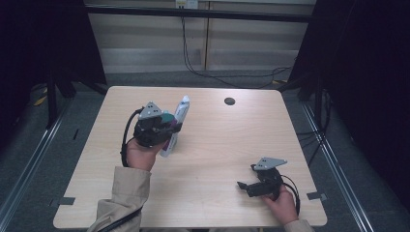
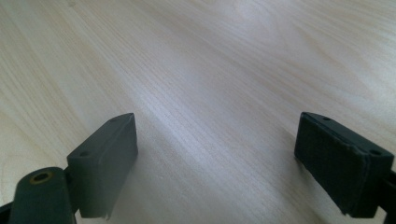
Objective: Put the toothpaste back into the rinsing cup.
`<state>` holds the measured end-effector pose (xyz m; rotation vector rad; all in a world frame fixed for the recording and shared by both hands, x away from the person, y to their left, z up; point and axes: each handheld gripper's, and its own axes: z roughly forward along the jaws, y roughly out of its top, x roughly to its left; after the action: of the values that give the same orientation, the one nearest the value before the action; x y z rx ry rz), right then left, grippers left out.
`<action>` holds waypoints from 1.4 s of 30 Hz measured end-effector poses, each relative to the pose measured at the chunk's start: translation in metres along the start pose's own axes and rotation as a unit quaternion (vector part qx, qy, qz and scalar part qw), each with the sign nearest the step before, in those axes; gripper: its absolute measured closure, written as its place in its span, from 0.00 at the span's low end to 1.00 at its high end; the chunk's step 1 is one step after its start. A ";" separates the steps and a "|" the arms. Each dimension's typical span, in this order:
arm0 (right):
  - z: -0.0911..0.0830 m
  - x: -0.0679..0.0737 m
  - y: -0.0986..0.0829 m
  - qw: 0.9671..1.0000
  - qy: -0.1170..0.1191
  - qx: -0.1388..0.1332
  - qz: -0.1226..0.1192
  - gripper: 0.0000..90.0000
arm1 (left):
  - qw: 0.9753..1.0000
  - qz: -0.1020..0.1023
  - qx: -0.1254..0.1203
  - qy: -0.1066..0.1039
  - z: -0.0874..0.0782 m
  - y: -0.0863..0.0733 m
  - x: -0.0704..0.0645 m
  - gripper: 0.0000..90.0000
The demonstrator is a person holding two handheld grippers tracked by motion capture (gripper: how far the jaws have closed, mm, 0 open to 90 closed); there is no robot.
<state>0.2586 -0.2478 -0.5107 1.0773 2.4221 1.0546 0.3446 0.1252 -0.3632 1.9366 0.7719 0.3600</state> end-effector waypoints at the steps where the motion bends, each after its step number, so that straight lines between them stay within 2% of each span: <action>1: 0.000 0.000 0.000 1.000 0.001 -0.001 0.000 0.14 | 1.000 -0.001 -0.007 0.004 0.000 0.002 0.001 0.86; 13: 0.000 0.000 0.000 1.000 0.001 -0.001 0.000 0.14 | 0.999 -0.014 -0.047 0.017 -0.004 0.009 0.008 0.86; 30: 0.000 0.000 0.000 1.000 0.001 0.000 0.000 0.14 | 0.997 -0.027 -0.067 0.037 0.002 0.018 0.020 0.86; 42: 0.000 0.000 0.000 1.000 0.001 0.000 0.000 0.14 | 0.996 -0.030 -0.080 0.039 0.010 0.024 0.028 0.86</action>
<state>0.2586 -0.2479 -0.5107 1.0774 2.4231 1.0565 0.3798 0.1292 -0.3488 1.7538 0.8245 0.4493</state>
